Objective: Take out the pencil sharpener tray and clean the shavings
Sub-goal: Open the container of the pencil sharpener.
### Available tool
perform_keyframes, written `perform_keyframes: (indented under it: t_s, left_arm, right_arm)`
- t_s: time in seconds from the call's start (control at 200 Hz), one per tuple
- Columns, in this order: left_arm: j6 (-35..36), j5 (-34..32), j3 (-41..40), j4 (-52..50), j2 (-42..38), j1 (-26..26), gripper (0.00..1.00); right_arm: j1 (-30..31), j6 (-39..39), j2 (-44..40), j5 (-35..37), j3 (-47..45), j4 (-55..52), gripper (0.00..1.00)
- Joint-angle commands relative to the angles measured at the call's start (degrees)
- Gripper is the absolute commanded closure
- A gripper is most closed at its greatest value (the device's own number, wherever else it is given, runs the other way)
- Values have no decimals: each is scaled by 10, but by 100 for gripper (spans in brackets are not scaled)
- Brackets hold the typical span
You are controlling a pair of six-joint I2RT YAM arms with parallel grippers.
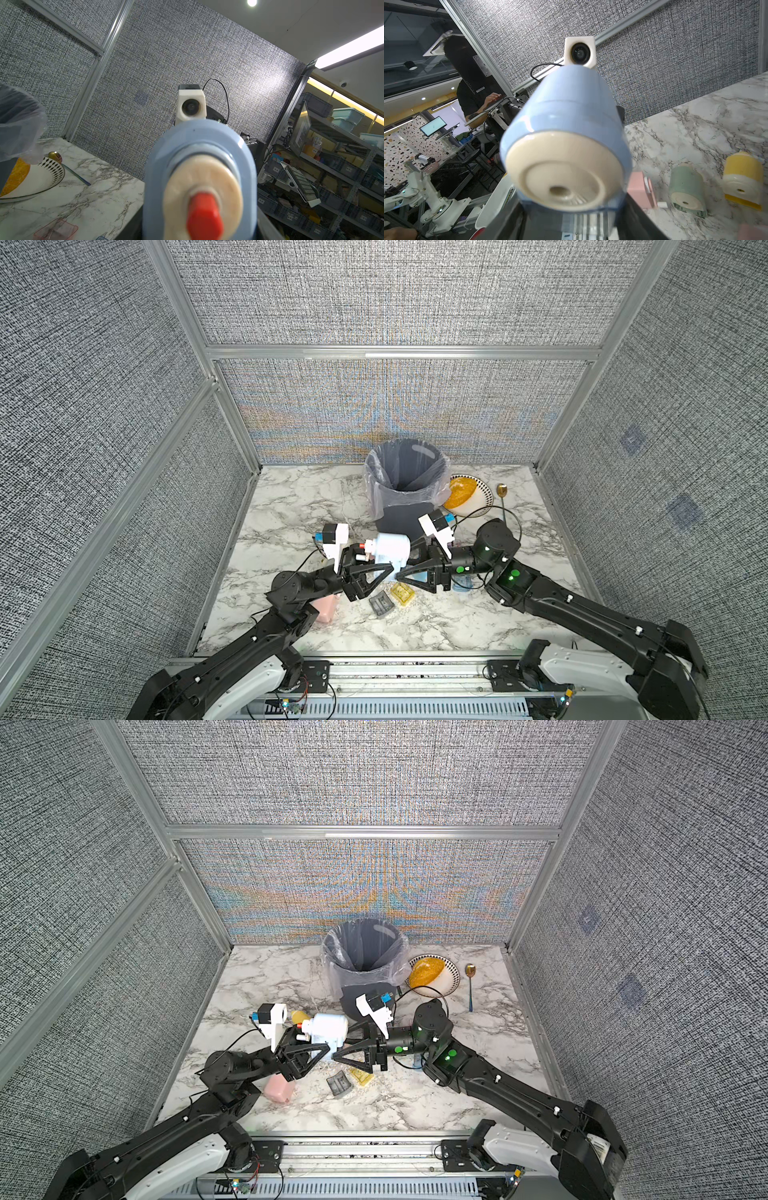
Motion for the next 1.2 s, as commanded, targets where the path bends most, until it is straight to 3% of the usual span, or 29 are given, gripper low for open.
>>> perform_keyframes:
  t_s: [0.0,0.1,0.26,0.806,1.196]
  left_arm:
    - [0,4,0,36,0,1,100]
    - [-1,5,-1,35,-4,1,100]
    - [2,4,1,20,-19,2,100]
    - [5,8,11,-10,-50,16,100]
    - [51,2,21,-158,-157,38,100]
  right_arm:
    - [2,-2,1,-8,5,4,39]
    - [1,-13,-2,-1,7,-12,50]
    - [-8,-24,-17,18,0,-35,58]
    - [-61,-41,-50,-16,-34,-70,59]
    - [-115,-108,-113,-4,-38,-174,59]
